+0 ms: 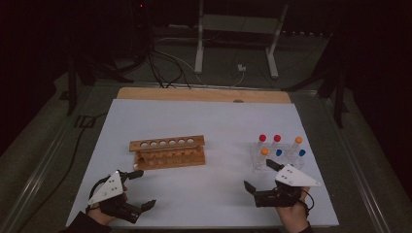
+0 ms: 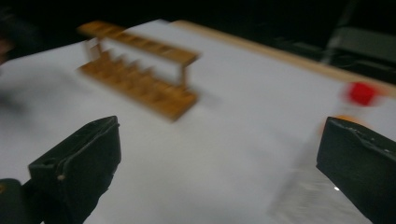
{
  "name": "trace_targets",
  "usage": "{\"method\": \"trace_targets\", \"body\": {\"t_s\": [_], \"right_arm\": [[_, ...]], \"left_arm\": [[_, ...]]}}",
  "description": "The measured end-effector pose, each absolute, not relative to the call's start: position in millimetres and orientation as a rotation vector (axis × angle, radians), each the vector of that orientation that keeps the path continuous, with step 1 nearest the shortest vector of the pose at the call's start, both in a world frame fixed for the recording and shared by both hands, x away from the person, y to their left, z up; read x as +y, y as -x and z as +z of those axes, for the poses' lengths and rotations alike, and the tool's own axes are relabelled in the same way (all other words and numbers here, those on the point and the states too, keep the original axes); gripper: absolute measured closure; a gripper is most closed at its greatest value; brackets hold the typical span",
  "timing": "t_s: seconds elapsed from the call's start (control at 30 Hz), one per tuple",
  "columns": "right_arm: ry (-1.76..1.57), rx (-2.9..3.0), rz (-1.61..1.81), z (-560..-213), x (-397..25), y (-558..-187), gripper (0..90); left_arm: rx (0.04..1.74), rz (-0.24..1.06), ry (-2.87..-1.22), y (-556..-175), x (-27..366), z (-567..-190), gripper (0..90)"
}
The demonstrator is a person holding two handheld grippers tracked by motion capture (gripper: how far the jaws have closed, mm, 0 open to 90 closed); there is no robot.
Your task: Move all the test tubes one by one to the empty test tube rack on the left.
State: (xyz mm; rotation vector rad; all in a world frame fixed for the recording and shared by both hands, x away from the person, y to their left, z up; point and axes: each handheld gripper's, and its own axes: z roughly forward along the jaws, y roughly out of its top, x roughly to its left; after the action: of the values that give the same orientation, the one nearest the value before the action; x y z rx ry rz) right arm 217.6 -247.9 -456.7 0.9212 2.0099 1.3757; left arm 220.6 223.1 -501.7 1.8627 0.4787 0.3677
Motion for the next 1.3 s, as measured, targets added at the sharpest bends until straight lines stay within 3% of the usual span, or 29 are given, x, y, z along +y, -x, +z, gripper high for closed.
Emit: {"method": "trace_targets", "body": {"t_s": [0.33,0.83,1.0,1.1,1.13,1.3], "right_arm": [[-1.078,1.798,1.285,-451,-281,-227,0.0],[-1.324,1.743,1.078,-464,-290,-244,0.0],[-1.377,1.772,1.034,-467,-290,-249,13.5],[-1.405,1.806,1.02,-471,-289,-254,29.1],[-1.405,1.806,1.02,-471,-289,-254,29.1],[-1.421,1.808,1.012,-469,-290,-257,46.8]], "left_arm": [[0.479,0.362,-1.857,-221,223,-502,0.5],[0.47,0.354,-1.852,-220,223,-501,0.5],[0.474,0.354,-1.853,-221,223,-502,0.5],[0.474,0.355,-1.853,-221,223,-502,0.5],[0.474,0.356,-1.854,-221,223,-502,0.5],[0.47,0.353,-1.858,-221,223,-502,0.5]]}}
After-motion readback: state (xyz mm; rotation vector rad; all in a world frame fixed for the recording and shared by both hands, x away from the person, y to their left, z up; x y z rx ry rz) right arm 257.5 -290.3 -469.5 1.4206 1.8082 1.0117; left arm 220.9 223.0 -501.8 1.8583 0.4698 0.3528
